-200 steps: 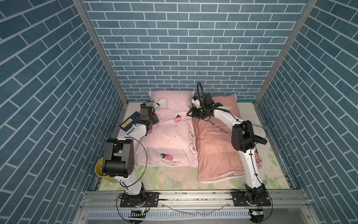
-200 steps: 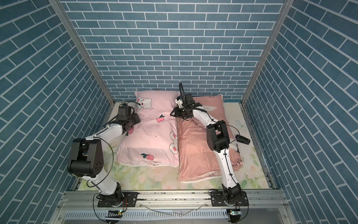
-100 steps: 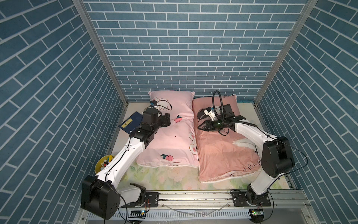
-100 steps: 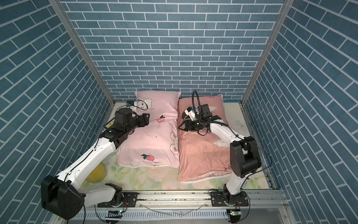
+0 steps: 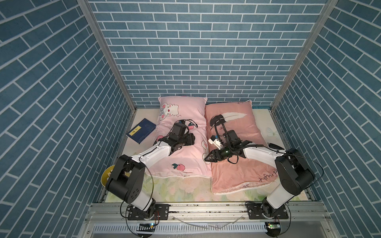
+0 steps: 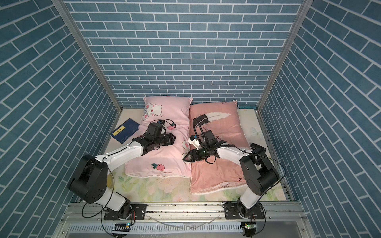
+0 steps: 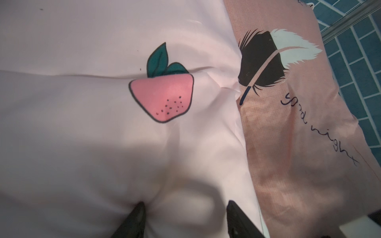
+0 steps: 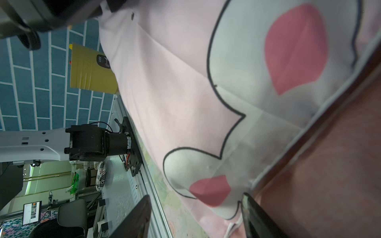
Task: Zip up pillowcases
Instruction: Pick up the pillowcase from the center of the board.
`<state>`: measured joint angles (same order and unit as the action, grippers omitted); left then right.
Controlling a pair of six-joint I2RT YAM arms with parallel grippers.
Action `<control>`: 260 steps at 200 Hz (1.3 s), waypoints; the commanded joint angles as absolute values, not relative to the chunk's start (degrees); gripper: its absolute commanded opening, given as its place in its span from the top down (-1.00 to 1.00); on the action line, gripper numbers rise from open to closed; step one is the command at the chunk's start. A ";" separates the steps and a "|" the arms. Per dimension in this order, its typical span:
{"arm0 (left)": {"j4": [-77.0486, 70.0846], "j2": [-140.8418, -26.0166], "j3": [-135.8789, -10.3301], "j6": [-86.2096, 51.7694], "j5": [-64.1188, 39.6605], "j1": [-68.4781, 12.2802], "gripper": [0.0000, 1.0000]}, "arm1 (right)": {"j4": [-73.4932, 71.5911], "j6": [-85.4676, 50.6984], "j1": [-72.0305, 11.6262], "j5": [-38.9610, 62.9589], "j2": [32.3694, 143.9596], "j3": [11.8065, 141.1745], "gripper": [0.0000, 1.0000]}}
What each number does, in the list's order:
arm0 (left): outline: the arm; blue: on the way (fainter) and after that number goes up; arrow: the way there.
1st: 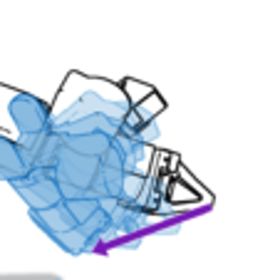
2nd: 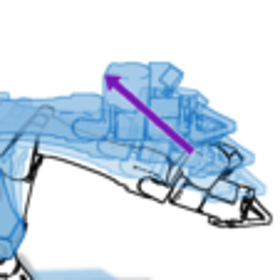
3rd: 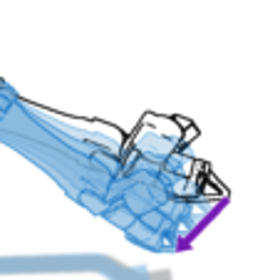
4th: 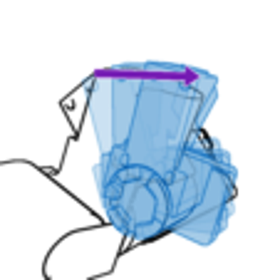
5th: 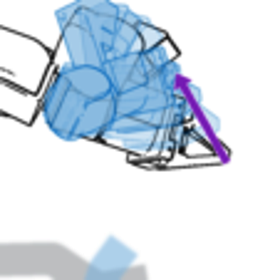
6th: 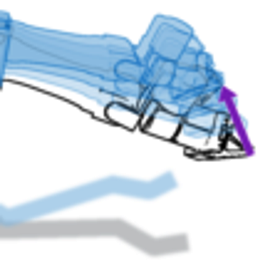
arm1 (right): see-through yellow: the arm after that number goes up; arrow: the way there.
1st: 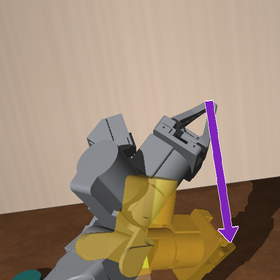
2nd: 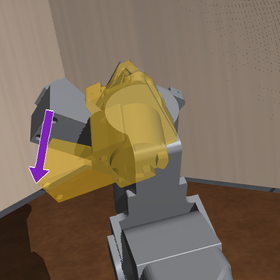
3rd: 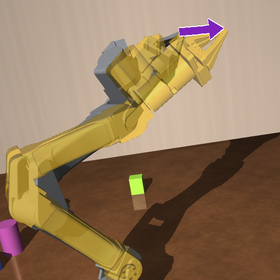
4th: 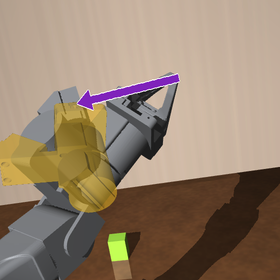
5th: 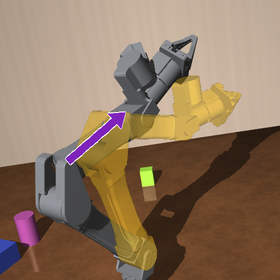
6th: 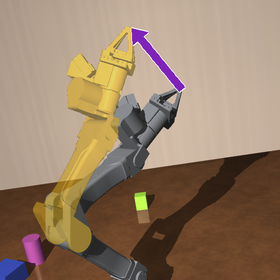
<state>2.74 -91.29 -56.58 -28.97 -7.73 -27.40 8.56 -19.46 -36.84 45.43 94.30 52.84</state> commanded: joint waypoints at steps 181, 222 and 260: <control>-4.83 -96.42 -55.10 -33.57 -3.86 -26.15 -0.22 | -7.63 -36.68 -45.28 45.86 92.47 36.02 -0.37; -4.46 -96.51 -54.94 -33.34 -3.91 -25.95 -0.21 | -8.36 -39.09 -45.44 44.89 90.01 33.82 -0.30; -4.19 -96.22 -54.67 -33.40 -3.95 -25.84 -0.21 | -9.38 -39.98 -45.44 44.64 90.26 33.83 -0.08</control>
